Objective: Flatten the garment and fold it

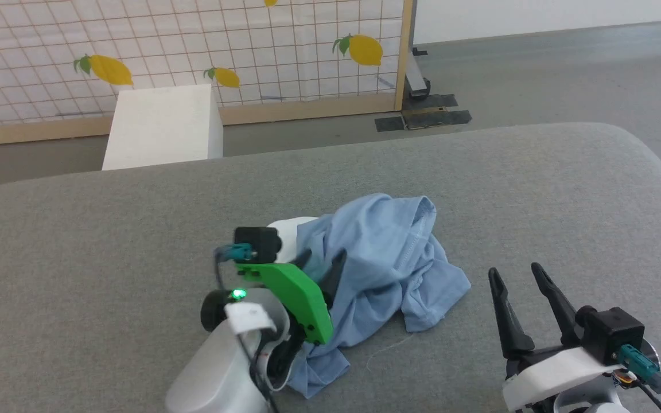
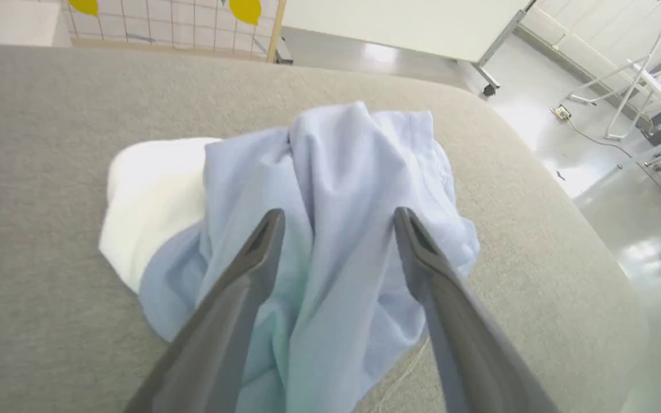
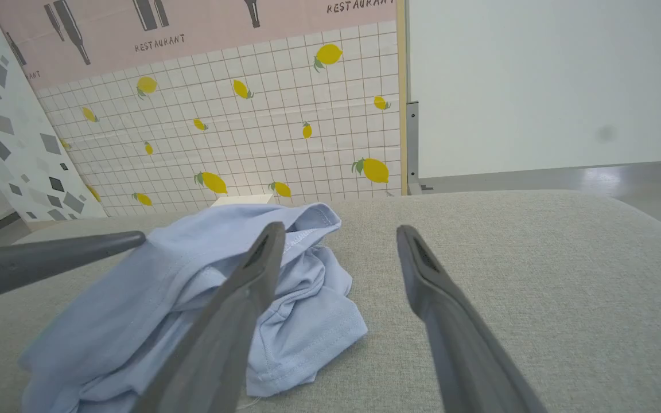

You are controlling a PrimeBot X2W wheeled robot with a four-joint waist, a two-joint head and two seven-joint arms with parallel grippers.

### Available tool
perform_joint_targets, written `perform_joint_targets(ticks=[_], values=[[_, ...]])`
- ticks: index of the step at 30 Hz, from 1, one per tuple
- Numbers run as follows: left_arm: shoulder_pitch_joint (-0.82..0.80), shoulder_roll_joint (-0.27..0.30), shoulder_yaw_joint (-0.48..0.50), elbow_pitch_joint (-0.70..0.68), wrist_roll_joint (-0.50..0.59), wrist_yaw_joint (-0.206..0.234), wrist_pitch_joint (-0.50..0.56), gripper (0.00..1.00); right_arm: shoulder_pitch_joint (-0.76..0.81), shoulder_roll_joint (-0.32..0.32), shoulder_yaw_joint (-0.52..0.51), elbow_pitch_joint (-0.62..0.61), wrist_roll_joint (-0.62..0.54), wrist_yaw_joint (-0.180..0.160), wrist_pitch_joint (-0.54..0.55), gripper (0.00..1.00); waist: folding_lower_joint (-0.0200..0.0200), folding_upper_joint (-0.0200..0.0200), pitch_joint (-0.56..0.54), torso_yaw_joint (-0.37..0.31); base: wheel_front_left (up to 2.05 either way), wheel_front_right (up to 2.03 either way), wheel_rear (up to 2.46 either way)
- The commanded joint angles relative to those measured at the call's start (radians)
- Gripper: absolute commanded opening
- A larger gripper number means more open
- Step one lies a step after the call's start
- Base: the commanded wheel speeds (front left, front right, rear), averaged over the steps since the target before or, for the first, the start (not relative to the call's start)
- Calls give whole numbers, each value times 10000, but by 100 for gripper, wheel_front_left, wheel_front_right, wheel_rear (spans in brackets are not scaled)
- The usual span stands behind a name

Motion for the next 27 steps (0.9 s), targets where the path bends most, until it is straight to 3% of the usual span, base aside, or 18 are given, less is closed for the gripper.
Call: perform_joint_targets(ticks=[1,7,14,23,27], values=[[397,169,183,-383,94,36,-749,100,-89,1,-15,-40,19,-15,21,100,1,-1,-14,146,0,0,0],[1379,769,977,-1805,696,612,-3320,100,-341,1,-154,-53,61,-15,124,100,1,-1,23,510,0,0,0],[2109,1026,2168,-2841,1630,1055,-4091,100,-1638,1,-300,581,720,-15,1550,100,1,-1,463,989,0,0,0],[2757,382,3894,-4043,3102,503,-4100,100,-4362,1,-494,3024,1341,-15,5490,100,1,-1,1378,1512,0,0,0],[2804,136,4254,-4042,3401,184,-4101,100,-5254,1,-506,3934,1329,-15,6518,100,1,-1,1640,1715,0,0,0]])
